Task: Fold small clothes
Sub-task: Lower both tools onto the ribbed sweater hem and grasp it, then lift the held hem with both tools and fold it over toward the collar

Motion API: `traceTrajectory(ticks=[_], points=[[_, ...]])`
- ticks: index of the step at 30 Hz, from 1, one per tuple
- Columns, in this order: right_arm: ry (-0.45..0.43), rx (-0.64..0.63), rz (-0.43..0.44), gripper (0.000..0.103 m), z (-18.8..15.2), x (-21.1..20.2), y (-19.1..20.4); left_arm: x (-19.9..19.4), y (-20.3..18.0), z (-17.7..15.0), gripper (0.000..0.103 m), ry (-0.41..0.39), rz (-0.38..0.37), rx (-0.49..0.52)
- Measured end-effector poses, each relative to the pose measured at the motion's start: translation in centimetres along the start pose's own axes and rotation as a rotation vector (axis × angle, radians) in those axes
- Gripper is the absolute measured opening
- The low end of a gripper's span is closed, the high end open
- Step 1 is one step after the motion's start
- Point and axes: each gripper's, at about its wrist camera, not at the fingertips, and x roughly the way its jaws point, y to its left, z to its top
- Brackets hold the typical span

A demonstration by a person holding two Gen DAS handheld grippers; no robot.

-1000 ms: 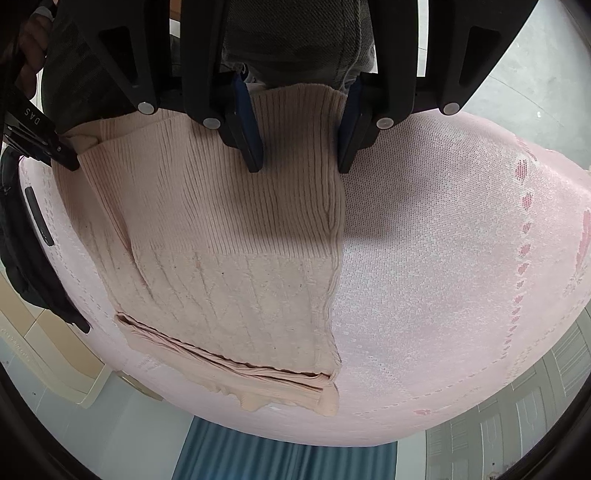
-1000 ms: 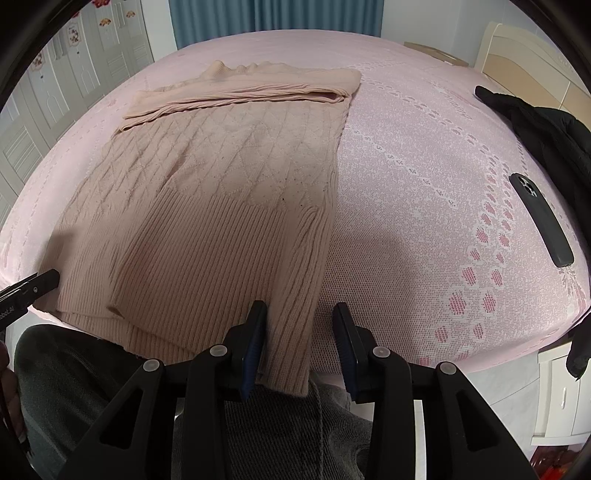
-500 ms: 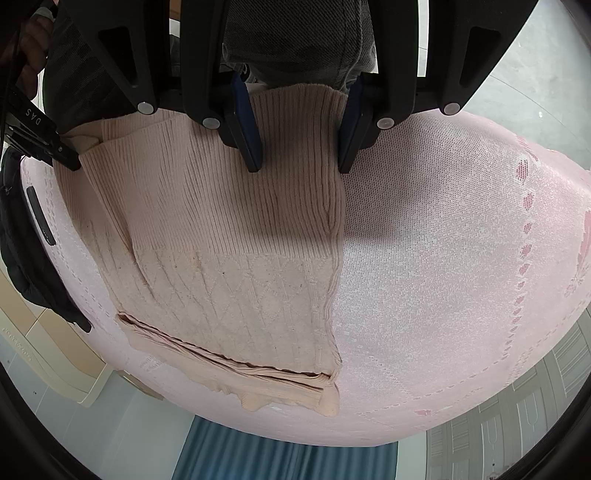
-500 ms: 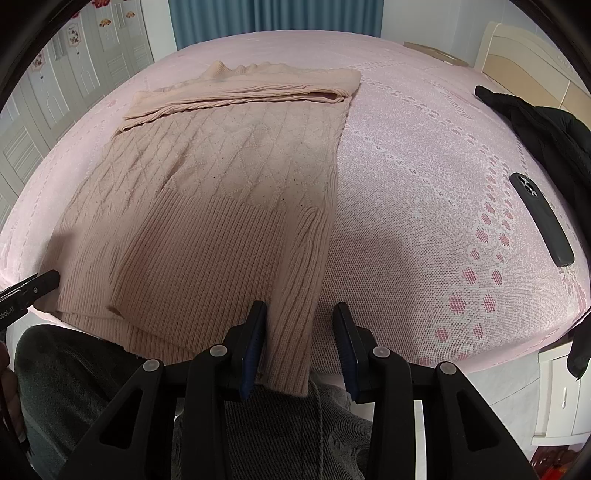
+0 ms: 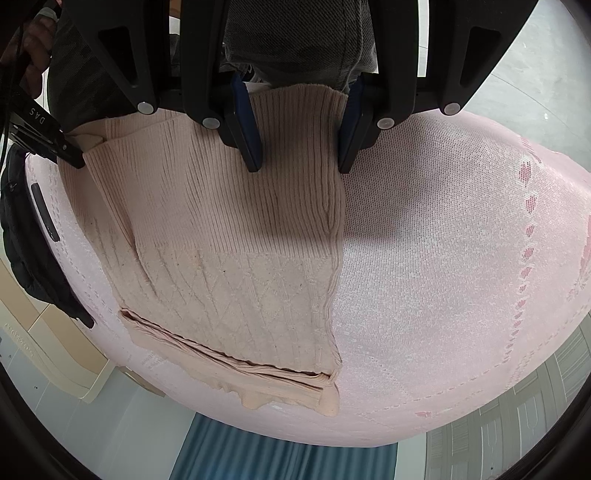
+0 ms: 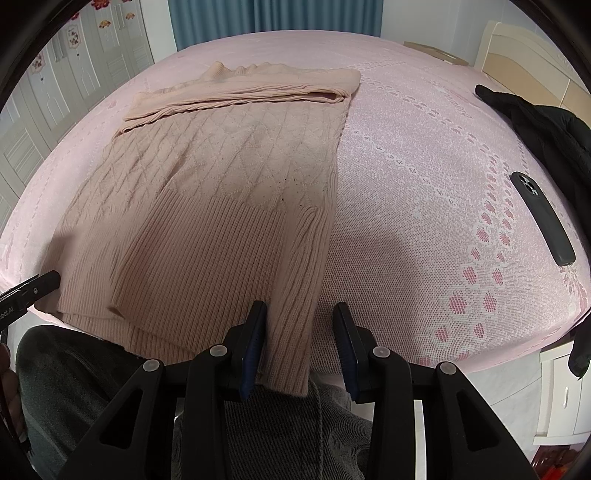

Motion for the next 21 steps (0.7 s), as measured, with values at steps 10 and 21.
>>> traceTrajectory(ticks=[10,21], points=[[-0.002,0.003,0.006,0.036,-0.05,0.06,-0.04,0.03,0.08,0.06,0.040,0.000,-0.006,-0.003],[-0.003,0.008,0.014,0.037,-0.11,0.07,-0.12,-0.08,0.18,0.02,0.040,-0.001,-0.017,-0.010]])
